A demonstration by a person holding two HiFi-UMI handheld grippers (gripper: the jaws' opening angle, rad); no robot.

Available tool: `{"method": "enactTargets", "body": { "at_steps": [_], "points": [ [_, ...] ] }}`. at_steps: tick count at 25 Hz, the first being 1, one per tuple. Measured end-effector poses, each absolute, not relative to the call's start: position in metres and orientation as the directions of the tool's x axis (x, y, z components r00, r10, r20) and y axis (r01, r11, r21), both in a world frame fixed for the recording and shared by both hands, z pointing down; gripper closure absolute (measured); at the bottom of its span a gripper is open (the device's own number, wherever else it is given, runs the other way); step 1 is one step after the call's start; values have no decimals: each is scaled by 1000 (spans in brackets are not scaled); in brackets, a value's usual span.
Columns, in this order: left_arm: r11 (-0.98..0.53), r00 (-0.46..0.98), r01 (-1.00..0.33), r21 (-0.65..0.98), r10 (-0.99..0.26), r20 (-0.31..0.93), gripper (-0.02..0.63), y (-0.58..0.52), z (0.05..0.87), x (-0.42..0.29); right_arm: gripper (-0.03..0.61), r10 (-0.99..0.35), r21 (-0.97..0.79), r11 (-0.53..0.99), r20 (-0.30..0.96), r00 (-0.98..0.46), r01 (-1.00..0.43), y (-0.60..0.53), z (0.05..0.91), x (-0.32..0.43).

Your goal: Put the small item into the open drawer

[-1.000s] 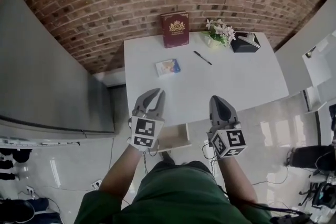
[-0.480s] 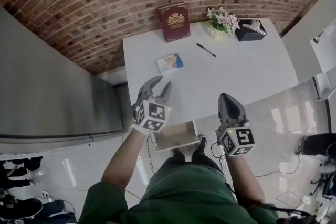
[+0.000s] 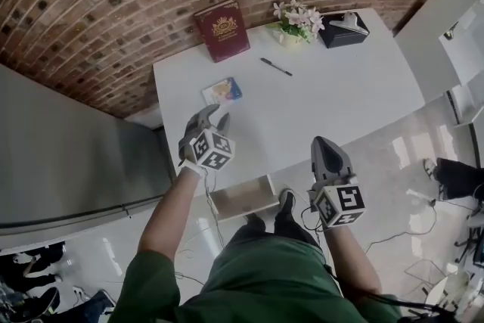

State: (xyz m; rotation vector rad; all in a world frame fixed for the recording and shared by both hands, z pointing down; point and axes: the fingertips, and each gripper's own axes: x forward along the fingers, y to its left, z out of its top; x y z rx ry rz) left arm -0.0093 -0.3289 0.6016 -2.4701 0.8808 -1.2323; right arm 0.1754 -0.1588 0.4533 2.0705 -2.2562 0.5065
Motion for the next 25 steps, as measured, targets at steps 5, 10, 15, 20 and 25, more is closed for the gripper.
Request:
{"method": "enactTargets", "body": {
  "at_steps": [5,10,15,20,25],
  "points": [
    [-814,414,-325,-482,-581,701,482,-351,635,4,578,-959,-220,1,276,-63,-976,-149,466,198],
    [-842,347,-252,-476,-538,768,479,-369,674,11,578,-952,-221,-46,305,-24,-974,-137,478,213],
    [-853,279,-194,-484,-521,807,479,-388,710,14,578,-941,-217,-91,338,12,-972,-124,491,226],
    [-856,235,-174,-486,-515,824,479,-401,730,13,578,-928,-203,-125,369,42,-971,-114,499,236],
    [-862,216,-168,-479,-506,835,502,-401,744,8,578,-923,-212,-141,382,51,-967,-109,506,240]
  ]
}}
